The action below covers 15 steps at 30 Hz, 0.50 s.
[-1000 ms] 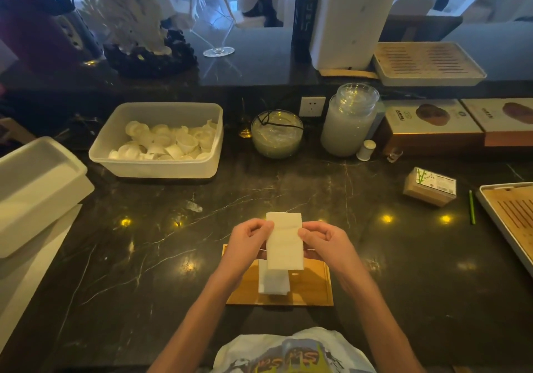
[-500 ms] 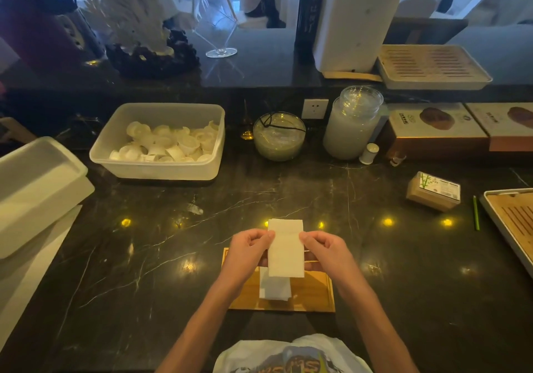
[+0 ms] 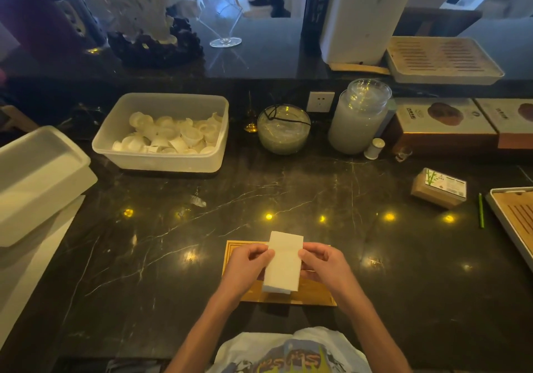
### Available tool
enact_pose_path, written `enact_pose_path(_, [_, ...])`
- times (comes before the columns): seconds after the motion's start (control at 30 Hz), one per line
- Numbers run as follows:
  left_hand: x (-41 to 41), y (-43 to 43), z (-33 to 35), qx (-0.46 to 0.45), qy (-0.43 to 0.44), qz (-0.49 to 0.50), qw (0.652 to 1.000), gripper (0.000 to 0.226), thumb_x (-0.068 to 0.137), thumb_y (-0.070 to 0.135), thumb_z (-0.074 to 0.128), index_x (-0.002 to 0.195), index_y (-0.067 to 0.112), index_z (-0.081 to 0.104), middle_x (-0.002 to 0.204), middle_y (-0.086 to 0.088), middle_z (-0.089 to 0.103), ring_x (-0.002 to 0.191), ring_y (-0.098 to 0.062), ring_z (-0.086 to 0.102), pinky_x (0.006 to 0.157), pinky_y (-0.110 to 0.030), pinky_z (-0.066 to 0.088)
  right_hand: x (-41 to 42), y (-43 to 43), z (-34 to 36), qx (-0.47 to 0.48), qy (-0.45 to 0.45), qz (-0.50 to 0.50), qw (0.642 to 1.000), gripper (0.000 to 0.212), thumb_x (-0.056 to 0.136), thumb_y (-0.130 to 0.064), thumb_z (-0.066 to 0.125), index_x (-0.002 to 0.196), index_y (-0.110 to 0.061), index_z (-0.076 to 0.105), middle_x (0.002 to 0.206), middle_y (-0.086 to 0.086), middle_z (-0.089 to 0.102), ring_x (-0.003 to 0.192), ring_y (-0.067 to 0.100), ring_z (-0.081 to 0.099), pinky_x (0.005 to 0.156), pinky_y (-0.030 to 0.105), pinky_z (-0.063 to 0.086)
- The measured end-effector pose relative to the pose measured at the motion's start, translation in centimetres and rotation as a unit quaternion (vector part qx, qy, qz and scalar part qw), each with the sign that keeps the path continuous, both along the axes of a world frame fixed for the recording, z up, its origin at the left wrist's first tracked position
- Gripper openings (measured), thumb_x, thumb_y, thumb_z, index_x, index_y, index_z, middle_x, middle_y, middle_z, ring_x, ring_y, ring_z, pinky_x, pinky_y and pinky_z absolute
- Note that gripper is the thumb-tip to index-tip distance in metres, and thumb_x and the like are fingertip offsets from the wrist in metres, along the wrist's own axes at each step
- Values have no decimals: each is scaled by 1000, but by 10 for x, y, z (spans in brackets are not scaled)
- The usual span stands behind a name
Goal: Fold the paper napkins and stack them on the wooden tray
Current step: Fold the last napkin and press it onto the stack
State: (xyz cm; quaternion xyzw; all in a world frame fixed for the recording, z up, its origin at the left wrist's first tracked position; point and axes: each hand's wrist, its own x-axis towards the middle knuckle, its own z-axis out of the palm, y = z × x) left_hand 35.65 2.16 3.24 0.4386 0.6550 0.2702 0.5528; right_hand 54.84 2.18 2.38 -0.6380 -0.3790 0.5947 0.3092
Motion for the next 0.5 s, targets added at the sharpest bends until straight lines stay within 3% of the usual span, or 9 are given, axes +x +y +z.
enact_pose_path(0.3, [-5,-18,-22,-39,29,61,997,10,99,14,64,102,4,66,102,-17,73,83,-21,72,56,-15,58,-13,-12,-26,0,-24,-2,1000,23,99,-15,64,121,-16,71,109,-3,75,88,8,75,65,18,61])
enact_pose_path(0.5, [-4,-9,-35,-44,59,71,995,7,98,16,65,97,9,66,96,-13,72,84,-32,74,72,-37,62,-23,-5,-41,10,-65,-4,998,31,101,-17,60,130,-12,66,124,4,70,107,14,69,74,21,62])
